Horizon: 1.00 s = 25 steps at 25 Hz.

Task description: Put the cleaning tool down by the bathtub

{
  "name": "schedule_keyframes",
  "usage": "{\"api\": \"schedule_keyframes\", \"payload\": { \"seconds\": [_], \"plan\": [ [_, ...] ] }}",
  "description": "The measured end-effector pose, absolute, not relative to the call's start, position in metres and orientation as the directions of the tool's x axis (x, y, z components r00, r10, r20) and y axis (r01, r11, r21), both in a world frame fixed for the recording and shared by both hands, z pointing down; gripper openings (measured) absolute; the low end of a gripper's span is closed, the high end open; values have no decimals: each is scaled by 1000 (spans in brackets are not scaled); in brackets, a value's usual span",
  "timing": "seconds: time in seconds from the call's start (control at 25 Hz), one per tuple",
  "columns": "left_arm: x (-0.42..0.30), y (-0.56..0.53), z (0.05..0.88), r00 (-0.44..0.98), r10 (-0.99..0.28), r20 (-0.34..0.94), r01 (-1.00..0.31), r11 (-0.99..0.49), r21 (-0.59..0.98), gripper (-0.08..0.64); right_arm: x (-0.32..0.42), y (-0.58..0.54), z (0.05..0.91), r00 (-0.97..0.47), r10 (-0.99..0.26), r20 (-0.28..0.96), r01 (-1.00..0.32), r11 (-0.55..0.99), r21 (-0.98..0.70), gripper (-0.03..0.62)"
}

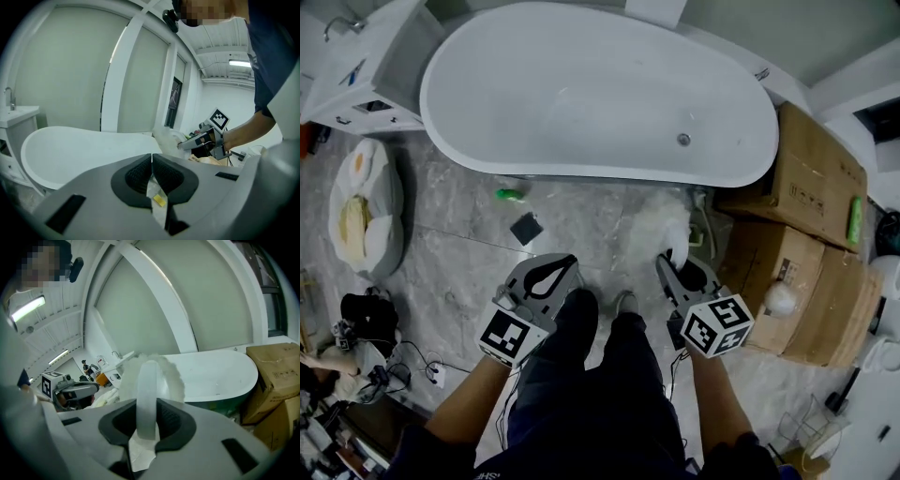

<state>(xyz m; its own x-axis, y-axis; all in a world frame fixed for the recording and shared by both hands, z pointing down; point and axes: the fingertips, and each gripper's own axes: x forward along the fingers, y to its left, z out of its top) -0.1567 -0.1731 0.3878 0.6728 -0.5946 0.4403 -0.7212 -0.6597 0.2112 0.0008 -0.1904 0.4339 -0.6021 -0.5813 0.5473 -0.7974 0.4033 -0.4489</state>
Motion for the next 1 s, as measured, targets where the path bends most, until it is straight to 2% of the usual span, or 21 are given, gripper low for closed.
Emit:
{"api": "schedule_keyframes", "payload": {
  "seconds": [0.28,0.48,1.0],
  "plan": [
    [-163,-192,481,697,-516,498,-671,-714,198,32,-1,-195,533,-527,-574,627,-850,377,-369,87],
    [-155,-192,547,693,-486,533,-660,-725,196,32,0,-191,607,-530,-533,660,-847,372,-380,87],
    [-114,-197,729,658,-510,554,-681,-716,150,32,28,-193,815,-566,-494,660,-823,389,-414,87]
  ]
}}
